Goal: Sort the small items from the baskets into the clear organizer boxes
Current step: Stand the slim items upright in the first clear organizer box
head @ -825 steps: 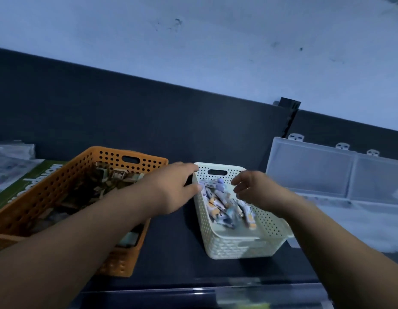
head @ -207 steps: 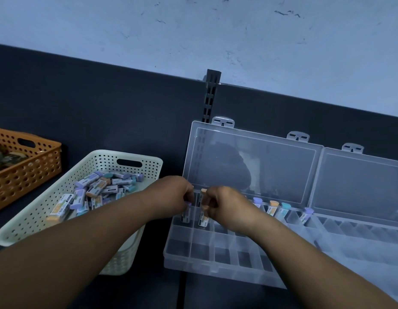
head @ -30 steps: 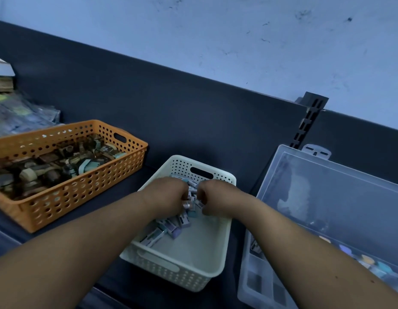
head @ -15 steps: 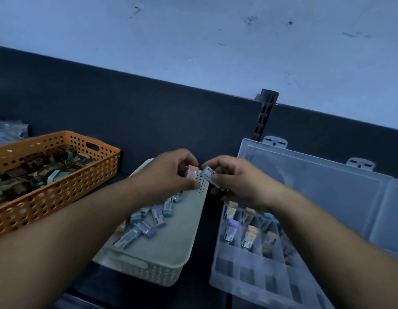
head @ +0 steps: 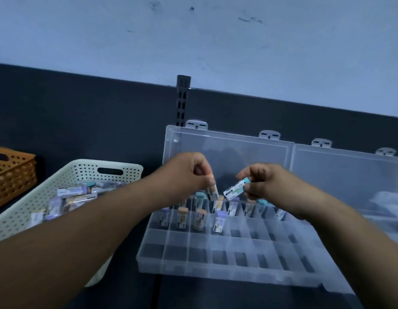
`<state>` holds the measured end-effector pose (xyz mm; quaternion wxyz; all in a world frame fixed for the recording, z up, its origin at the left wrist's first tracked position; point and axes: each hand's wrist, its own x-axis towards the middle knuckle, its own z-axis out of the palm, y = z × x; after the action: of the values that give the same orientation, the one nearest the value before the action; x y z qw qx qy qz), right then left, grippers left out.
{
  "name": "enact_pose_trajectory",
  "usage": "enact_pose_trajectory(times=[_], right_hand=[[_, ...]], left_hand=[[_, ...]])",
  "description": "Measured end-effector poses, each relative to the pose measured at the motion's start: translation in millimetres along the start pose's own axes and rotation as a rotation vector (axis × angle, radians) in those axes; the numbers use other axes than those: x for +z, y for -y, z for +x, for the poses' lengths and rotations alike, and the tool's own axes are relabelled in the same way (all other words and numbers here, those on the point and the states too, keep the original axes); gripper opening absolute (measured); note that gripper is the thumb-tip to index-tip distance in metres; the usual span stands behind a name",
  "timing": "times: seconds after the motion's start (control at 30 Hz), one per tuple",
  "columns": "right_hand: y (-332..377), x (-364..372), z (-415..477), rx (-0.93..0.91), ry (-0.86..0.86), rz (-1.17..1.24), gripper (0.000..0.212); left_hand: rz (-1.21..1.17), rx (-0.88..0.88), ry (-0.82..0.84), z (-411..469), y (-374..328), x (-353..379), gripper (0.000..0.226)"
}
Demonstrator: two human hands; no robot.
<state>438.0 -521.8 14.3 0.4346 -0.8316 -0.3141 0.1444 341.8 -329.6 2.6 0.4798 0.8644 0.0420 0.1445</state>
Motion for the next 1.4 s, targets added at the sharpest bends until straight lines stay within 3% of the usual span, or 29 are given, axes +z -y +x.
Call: enact_pose_trajectory(times=[0.17, 0.4, 0.7, 1.03, 1.4], right_hand=[[-25.5, -19.7, -10.8, -0.006, -0.102, -0.299, 0.017], [-55.2, -30.1, -13.4, -0.056, -0.065, -0.453, 0.016], [-82.1, -17.5, -9.3, -0.048, 0.006, -0.522, 0.018], [-103.1, -10.2, 1.6, -0.028, 0.018, -0.527, 0.002], [-99.8, -9.7, -2.9, -0.027, 0.035, -0.537, 0.012]], left_hand=[[0.128, 0.014, 0.069, 12.0, -13.0, 40.9, 0.004], [0.366, 0.066, 0.136, 18.5, -19.6, 76.1, 0.007], [0.582, 0.027, 0.144, 28.9, -4.7, 102.1, 0.013], [0.608, 0.016, 0.186, 33.6, 13.5, 114.9, 0.018], [0.658, 0.105, 0.164, 34.6, 24.7, 119.3, 0.016]])
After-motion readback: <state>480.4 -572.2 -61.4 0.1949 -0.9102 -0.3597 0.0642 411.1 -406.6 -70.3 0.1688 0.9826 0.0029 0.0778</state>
